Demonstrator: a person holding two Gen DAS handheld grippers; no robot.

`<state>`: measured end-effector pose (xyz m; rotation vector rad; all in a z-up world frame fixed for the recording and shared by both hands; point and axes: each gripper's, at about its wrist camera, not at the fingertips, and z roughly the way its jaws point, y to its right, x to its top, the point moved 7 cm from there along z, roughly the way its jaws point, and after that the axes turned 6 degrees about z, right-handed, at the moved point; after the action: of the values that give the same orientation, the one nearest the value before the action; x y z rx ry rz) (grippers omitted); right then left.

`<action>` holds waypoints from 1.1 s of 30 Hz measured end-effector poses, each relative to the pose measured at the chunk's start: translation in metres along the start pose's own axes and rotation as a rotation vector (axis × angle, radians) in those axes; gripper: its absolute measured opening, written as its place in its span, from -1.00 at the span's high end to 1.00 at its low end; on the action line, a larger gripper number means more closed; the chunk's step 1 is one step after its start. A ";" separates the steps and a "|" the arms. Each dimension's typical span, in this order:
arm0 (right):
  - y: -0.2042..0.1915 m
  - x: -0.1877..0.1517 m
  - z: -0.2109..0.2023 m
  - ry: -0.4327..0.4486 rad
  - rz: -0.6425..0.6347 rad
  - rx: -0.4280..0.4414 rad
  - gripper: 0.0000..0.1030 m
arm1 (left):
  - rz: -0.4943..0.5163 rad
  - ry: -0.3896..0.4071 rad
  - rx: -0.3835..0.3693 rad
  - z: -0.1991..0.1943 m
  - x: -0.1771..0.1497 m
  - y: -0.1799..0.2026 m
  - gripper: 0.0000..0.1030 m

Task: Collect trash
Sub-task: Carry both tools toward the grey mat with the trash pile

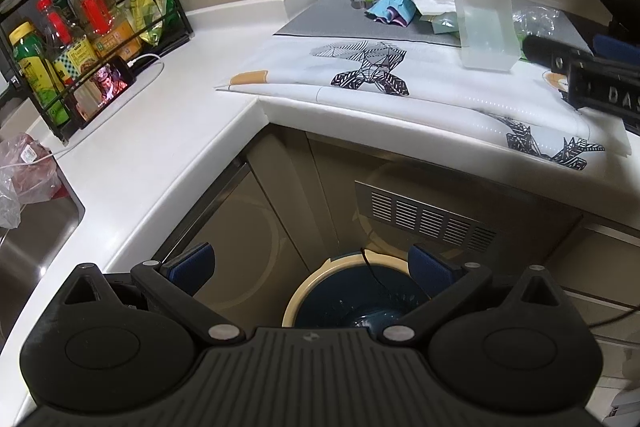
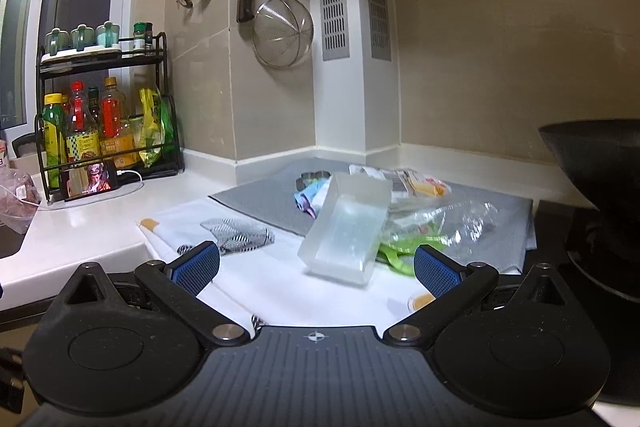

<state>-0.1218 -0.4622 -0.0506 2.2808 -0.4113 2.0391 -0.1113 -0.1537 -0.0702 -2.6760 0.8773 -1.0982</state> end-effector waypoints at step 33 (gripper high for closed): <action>0.063 0.037 0.109 0.004 0.094 0.114 -1.00 | -0.012 0.011 0.134 0.029 0.068 -0.019 -0.99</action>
<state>-0.0271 -0.5528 -0.0367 2.3635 -0.4203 2.1647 -0.0440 -0.1788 -0.0447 -2.5725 0.7613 -1.1323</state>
